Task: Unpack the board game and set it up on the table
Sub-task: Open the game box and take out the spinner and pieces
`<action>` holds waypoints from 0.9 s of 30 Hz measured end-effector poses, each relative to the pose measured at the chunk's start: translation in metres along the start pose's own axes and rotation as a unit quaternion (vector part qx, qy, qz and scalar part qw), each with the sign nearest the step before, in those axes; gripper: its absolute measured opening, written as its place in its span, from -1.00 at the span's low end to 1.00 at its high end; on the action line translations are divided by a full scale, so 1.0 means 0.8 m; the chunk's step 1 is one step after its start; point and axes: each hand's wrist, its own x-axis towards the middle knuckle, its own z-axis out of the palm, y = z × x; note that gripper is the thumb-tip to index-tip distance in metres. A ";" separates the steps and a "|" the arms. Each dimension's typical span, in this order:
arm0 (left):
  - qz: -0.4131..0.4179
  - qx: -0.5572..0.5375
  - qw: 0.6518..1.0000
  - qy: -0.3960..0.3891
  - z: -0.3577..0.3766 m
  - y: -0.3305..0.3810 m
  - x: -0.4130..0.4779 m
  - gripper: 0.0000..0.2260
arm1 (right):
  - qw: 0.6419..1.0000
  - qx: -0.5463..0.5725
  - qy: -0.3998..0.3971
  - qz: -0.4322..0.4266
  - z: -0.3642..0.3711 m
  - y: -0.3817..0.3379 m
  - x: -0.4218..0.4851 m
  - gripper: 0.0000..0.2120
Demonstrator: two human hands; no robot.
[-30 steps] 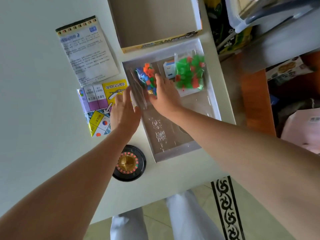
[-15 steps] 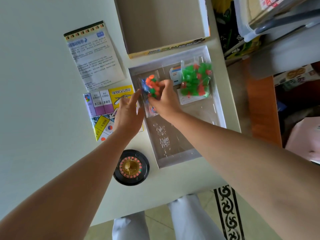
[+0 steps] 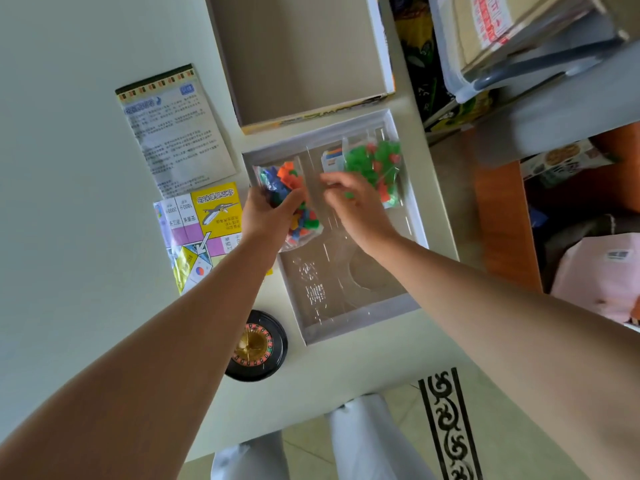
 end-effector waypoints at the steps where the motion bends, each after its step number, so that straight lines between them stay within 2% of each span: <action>1: -0.001 0.005 1.000 0.001 -0.001 0.000 0.001 -0.53 | 0.996 -0.055 0.056 -0.040 -0.007 0.006 0.004 -0.65; 3: -0.004 0.008 1.000 -0.003 0.000 -0.002 0.001 -0.53 | 0.969 -0.182 0.127 -0.110 -0.020 0.018 0.012 -0.56; 5: 0.000 0.015 1.000 0.005 0.004 -0.005 0.001 -0.59 | 0.929 -0.314 0.135 -0.145 -0.024 0.023 0.020 -0.44; 6: 0.001 0.017 1.000 0.010 0.006 -0.007 0.003 -0.62 | 0.916 -0.349 0.136 -0.142 -0.026 0.020 0.023 -0.39; 8: 0.007 0.018 1.000 0.011 0.007 -0.009 0.003 -0.63 | 0.913 -0.369 0.145 -0.096 -0.031 0.017 0.031 -0.32; 10: 0.015 0.031 0.999 0.005 0.007 -0.010 0.003 -0.56 | 0.914 -0.386 0.122 -0.037 -0.037 0.018 0.039 -0.25; 13: 0.014 0.036 0.999 -0.004 0.008 -0.010 0.000 -0.51 | 0.886 -0.457 0.079 -0.021 -0.044 0.016 0.047 -0.16; 14: 0.014 0.036 0.999 -0.003 0.009 -0.011 0.000 -0.51 | 0.873 -0.482 0.073 -0.020 -0.046 0.014 0.049 -0.16; 16: 0.014 0.042 0.999 0.005 0.011 -0.010 -0.005 -0.53 | 0.855 -0.513 0.077 -0.023 -0.050 0.010 0.050 -0.31; 18: 0.017 0.053 0.998 0.004 0.012 -0.011 -0.006 -0.52 | 0.854 -0.513 0.086 -0.021 -0.053 0.010 0.050 -0.45; 21: 0.020 0.051 0.998 0.002 0.011 -0.009 -0.013 -0.49 | 0.881 -0.466 0.077 -0.034 -0.053 0.015 0.044 -0.52; 24: 0.024 0.059 0.998 -0.004 0.011 -0.011 -0.017 -0.50 | 0.907 -0.410 0.056 -0.078 -0.051 0.018 0.034 -0.54; 27: 0.026 0.055 0.998 -0.004 0.008 -0.010 -0.023 -0.49 | 0.922 -0.372 0.057 -0.088 -0.050 0.021 0.028 -0.44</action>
